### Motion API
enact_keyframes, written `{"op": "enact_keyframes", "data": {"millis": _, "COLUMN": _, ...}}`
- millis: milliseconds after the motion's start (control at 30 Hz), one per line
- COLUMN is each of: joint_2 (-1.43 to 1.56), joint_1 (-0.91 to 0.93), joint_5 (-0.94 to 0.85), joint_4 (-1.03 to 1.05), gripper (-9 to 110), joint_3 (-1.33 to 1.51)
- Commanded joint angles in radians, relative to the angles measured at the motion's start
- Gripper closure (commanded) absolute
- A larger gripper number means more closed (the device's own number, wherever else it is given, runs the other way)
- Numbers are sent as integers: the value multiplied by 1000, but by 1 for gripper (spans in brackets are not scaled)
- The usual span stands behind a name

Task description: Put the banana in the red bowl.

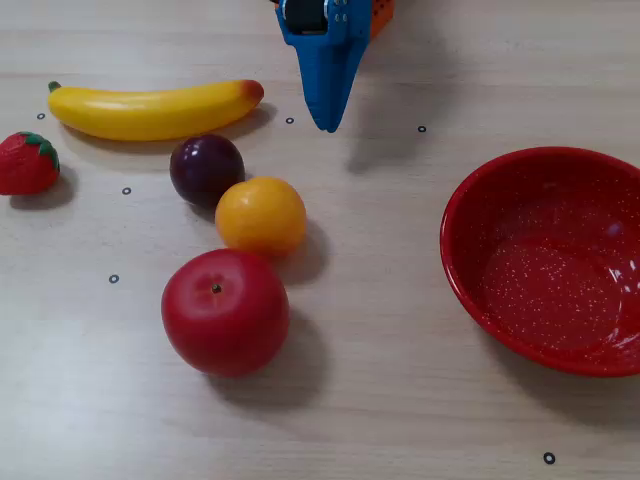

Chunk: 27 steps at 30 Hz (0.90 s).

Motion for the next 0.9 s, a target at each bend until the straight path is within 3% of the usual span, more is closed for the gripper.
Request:
{"op": "enact_keyframes", "data": {"millis": 0, "joint_2": 9, "joint_1": -2, "joint_5": -3, "joint_4": 18, "gripper": 101, "joint_3": -60}}
{"op": "enact_keyframes", "data": {"millis": 467, "joint_2": -51, "joint_1": 0, "joint_5": 17, "joint_4": 23, "gripper": 101, "joint_3": -109}}
{"op": "enact_keyframes", "data": {"millis": 867, "joint_2": -529, "joint_1": -97, "joint_5": 144, "joint_4": 172, "gripper": 101, "joint_3": -713}}
